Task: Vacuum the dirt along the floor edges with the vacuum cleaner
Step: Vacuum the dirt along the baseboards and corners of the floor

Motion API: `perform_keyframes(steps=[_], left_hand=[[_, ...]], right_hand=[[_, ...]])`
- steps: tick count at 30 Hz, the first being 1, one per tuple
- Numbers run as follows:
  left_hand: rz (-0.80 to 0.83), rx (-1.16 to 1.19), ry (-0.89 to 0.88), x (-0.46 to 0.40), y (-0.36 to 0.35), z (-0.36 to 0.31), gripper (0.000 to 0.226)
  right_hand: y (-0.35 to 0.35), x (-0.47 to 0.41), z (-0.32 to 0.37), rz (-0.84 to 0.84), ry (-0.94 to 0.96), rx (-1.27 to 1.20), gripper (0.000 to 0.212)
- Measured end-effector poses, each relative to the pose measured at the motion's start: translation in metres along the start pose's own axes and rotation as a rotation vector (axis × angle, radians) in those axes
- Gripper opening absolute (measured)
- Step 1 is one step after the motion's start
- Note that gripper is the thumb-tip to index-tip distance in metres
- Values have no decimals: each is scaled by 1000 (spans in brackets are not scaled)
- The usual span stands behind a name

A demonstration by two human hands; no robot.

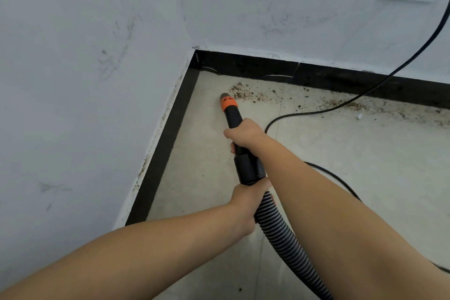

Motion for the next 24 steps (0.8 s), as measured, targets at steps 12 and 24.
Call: perform_keyframes(steps=[12,24], left_hand=[[128,-142,16,4,-43,17,18],[91,-53,18,-3,-25,7,21]], right_hand=[[74,16,-33,-234,-31,-139,23],[36,5,-14,-118,-21,-42,28]])
Point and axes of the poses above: each hand's wrist, its own x-axis away from the middle knuckle, its own y-axis out of the back of the hand, z = x × y, the point moved 6 cm from there along -x, towards the middle knuckle, and after that the axes turned 15 degrees about -x, right-handed, at the moved point
